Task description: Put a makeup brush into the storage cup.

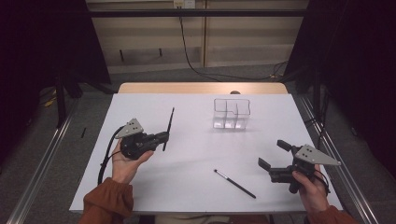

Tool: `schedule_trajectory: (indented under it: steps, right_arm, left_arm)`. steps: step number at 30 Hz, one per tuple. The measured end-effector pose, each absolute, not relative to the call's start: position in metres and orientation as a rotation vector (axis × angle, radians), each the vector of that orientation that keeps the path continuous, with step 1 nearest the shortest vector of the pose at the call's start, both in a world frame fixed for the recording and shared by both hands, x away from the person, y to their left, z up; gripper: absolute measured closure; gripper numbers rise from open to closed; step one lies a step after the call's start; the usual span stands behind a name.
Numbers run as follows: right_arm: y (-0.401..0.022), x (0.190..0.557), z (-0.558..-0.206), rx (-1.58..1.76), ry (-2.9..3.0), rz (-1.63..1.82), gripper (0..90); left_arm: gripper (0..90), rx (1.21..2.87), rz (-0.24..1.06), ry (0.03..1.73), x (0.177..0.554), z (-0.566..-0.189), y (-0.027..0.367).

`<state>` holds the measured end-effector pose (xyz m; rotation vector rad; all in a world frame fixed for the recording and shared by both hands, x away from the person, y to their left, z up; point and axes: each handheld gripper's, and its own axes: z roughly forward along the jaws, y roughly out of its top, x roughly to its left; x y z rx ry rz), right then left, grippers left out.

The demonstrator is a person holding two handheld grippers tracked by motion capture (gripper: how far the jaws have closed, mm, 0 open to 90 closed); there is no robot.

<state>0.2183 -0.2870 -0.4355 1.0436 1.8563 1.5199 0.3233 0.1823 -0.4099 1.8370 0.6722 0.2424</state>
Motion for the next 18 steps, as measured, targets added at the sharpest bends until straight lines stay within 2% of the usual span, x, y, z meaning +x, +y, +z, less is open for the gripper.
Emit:
schedule_trajectory:
  steps: [8,18]
  right_arm:
    - [-0.281,0.223,-0.431,1.022,1.88,1.536,2.7]
    - [-0.269,0.23,-0.425,0.969,1.93,1.564,1.8]
  left_arm:
    - [84.6,1.837,0.238,0.656,0.324,-0.408,0.174]
    - [84.6,1.859,0.208,0.617,0.323,-0.407,0.155]
